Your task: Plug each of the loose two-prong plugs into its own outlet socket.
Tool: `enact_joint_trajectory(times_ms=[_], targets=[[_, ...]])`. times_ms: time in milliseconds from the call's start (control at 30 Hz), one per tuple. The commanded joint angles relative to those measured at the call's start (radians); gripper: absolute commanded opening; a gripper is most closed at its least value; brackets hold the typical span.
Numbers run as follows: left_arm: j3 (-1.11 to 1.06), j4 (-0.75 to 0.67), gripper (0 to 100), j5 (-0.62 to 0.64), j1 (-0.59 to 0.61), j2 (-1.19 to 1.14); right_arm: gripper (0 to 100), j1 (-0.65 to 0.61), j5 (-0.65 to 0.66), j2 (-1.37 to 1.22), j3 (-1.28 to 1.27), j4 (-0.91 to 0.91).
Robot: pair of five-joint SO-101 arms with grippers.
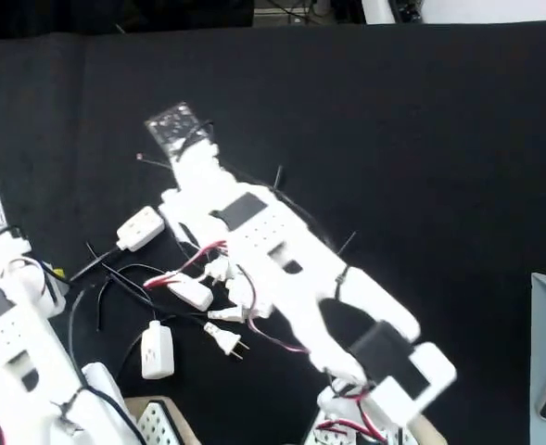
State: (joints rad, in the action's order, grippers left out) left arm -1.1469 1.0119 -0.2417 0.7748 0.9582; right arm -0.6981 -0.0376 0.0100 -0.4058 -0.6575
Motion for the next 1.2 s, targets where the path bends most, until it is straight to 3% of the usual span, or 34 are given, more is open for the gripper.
enact_joint_trajectory(times_ms=[0, 300, 600, 1167], targets=[[-0.059, -0.068, 23, 0.057, 0.002, 0.089, 1.2, -0.049, 0.075, -0.067, 0.139, -0.018], [-0.137, -0.106, 23, 0.087, 0.007, 0.149, 1.2, -0.068, 0.084, -0.254, 0.464, -0.269], [-0.165, -0.107, 22, 0.087, 0.004, 0.157, 1.2, -0.08, 0.084, -0.456, 0.705, -0.37], [-0.17, -0.107, 22, 0.087, 0.002, 0.157, 1.2, -0.08, 0.078, -0.561, 0.751, -0.402]])
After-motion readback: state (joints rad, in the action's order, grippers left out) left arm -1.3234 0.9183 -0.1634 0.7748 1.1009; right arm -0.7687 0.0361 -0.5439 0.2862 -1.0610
